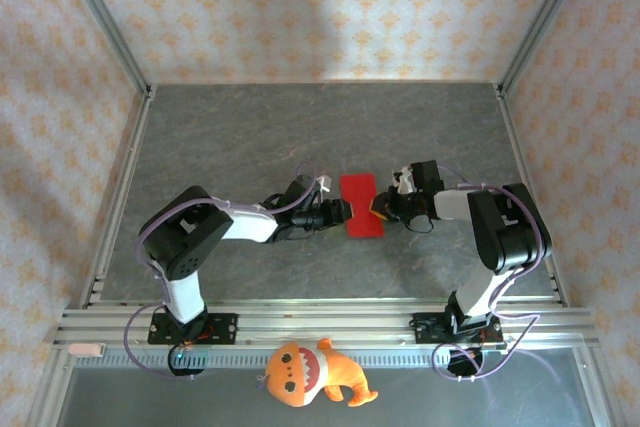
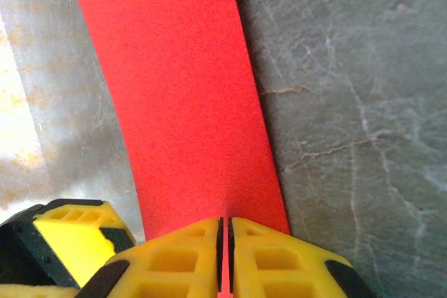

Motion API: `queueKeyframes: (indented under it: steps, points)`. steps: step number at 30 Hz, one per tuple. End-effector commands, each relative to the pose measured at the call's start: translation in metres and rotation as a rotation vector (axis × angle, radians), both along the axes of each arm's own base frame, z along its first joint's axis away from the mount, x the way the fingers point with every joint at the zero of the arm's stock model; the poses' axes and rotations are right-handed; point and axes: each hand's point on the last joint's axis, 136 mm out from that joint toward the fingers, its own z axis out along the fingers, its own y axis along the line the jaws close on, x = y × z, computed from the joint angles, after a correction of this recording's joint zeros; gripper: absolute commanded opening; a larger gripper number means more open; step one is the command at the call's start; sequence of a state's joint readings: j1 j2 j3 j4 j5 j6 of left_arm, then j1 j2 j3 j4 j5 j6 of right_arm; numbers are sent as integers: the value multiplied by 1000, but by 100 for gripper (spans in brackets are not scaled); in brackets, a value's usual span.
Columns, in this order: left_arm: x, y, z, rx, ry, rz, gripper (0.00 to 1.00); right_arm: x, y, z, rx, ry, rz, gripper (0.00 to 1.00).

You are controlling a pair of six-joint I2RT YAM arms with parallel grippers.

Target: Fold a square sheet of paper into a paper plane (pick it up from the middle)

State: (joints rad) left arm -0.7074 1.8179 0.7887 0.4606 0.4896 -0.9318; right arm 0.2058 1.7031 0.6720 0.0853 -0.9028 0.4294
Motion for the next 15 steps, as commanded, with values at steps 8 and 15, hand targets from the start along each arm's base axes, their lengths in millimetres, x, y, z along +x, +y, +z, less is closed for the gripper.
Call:
queueKeyframes:
  steps: [8, 15]
  points:
    - [12, -9, -10, 9, 46, 39, 42, -24, -21, -44, -137, 120, -31, 14]
    - [17, -16, -7, -7, 59, 38, 38, -25, -25, -44, -160, 118, -35, 14]
